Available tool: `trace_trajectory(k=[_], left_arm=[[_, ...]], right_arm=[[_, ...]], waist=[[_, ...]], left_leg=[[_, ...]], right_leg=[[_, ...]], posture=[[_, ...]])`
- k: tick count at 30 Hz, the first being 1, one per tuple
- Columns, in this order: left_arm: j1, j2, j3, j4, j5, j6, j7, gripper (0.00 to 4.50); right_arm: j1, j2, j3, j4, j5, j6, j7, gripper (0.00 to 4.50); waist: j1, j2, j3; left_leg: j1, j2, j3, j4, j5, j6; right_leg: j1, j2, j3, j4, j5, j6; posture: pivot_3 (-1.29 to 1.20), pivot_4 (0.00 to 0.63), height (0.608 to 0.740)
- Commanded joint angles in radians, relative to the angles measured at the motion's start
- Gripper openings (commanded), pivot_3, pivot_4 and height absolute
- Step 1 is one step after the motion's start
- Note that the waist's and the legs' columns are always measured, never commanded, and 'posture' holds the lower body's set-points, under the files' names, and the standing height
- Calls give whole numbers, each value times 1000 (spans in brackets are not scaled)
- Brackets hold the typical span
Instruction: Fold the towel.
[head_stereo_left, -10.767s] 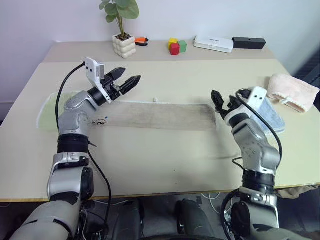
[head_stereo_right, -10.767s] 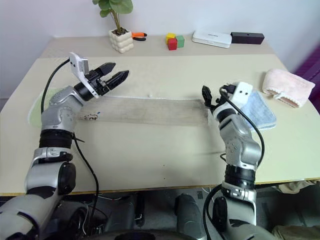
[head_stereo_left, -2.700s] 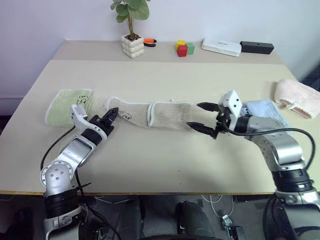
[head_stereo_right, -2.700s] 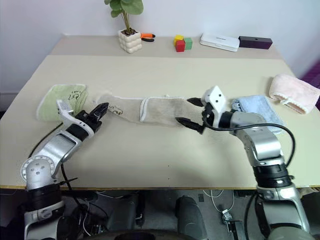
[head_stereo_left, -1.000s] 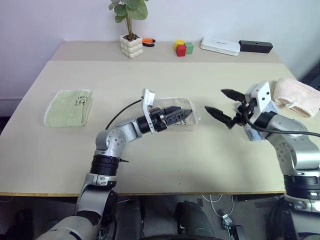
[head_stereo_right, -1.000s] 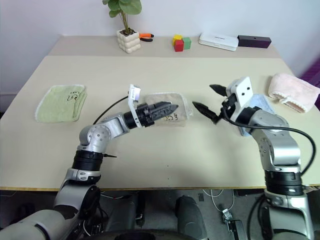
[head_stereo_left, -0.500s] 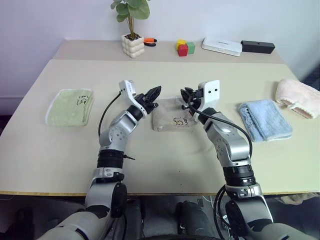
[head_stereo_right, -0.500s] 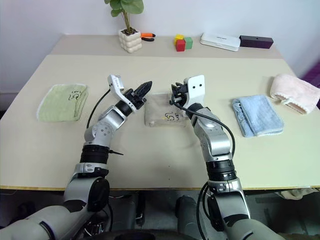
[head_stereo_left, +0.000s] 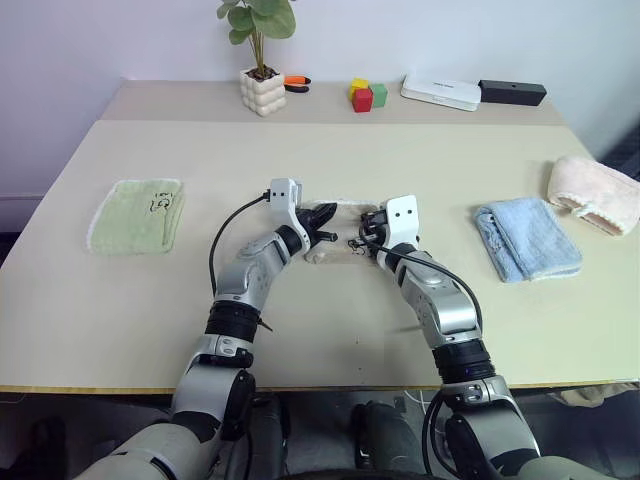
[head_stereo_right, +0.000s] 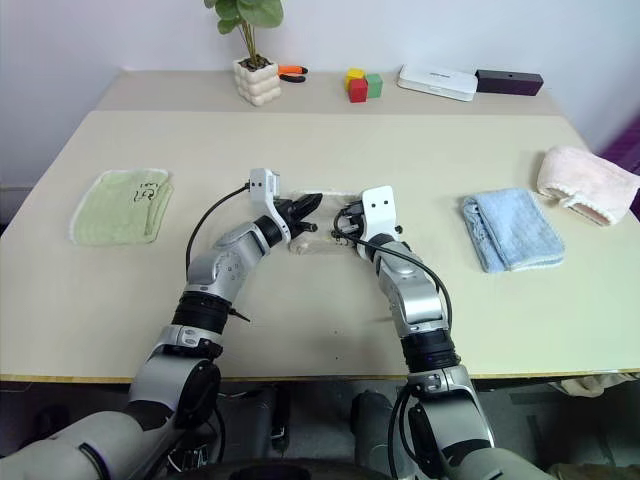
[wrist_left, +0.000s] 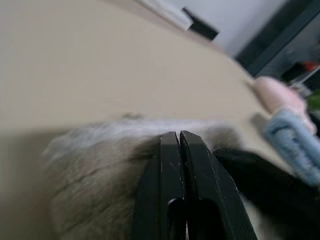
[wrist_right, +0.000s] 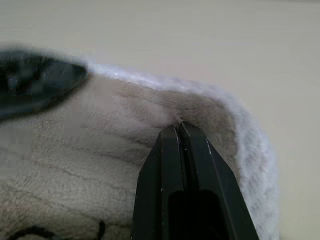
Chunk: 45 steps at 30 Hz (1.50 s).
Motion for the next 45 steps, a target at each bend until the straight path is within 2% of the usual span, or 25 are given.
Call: trace_trajectory(k=[1,8,9,11,13,18,19,25,31,35,41,43,45], left_arm=[[-8,10,29,8,-2,-11,14,36],[-4,11,63,-43,-64,12,-52,36],[-3,10,68,-58,-80,20,-69,7],[2,20,69,-102,-106,40,-106,578],[-4,41,77,-132,-100,40,-94,1300],[-21,99,92,-180,-121,66,-120,3912],[-24,116,100,-189,-130,77,-129,4442],[-30,204,99,-184,-143,139,-194,4482],[-45,280,165,-156,-253,355,-212,4482],[-39,340,220,-156,-334,511,-220,4482],[16,381,203,-217,-371,633,-246,4482],[33,378,211,-231,-386,674,-232,4482],[62,399,168,-265,-367,675,-266,4482]], right_arm=[[-11,-26,-27,-8,-28,-11,-31,34],[-20,-8,-69,-42,56,-6,17,34],[-21,-8,-74,-47,64,-8,24,267],[-30,-15,-82,-51,72,-14,33,858],[-42,-29,-94,-62,74,-18,34,1739],[-68,-75,-125,-89,103,-29,82,4332],[-76,-92,-133,-94,113,-27,104,4500],[-102,-175,-169,-71,138,-37,180,4500],[-98,-193,-159,-93,145,-36,233,4500],[-80,-230,-144,-125,162,-24,322,4500],[-76,-297,-164,-113,168,-47,371,4500],[-73,-301,-157,-119,172,-45,384,4500],[-69,-291,-152,-125,177,-45,387,4500]], waist=[[0,0,0],[-1,0,0],[-1,0,0],[-2,0,0],[-3,0,0],[-5,0,0],[-5,0,0],[-5,0,0],[-16,0,0],[-21,1,0],[-17,1,0],[-18,1,0],[-19,1,0]], left_leg=[[0,0,0,0,0,0],[0,0,0,0,0,0],[0,0,0,0,0,0],[0,0,0,0,0,0],[0,0,0,0,0,0],[0,0,0,0,0,0],[0,0,0,0,0,0],[0,0,0,0,0,0],[0,0,0,0,0,0],[0,0,0,-1,0,0],[0,0,0,-1,0,0],[0,0,0,-1,0,0],[0,0,0,-1,0,0]], right_leg=[[0,0,0,0,0,0],[0,0,0,0,0,0],[0,0,0,0,0,0],[0,0,0,0,0,0],[0,0,0,0,0,0],[0,0,0,0,0,0],[0,0,0,0,0,0],[0,0,0,0,0,0],[0,0,0,0,0,0],[-1,0,0,1,0,0],[0,-1,0,0,0,1],[0,-1,0,0,0,1],[-1,0,0,1,0,1]], posture=[[0,150,735],[0,150,735],[0,150,735],[0,150,735],[0,150,735],[0,150,735],[0,150,735],[0,150,735],[0,150,735],[0,150,735],[0,150,735],[0,150,735],[0,150,735]])
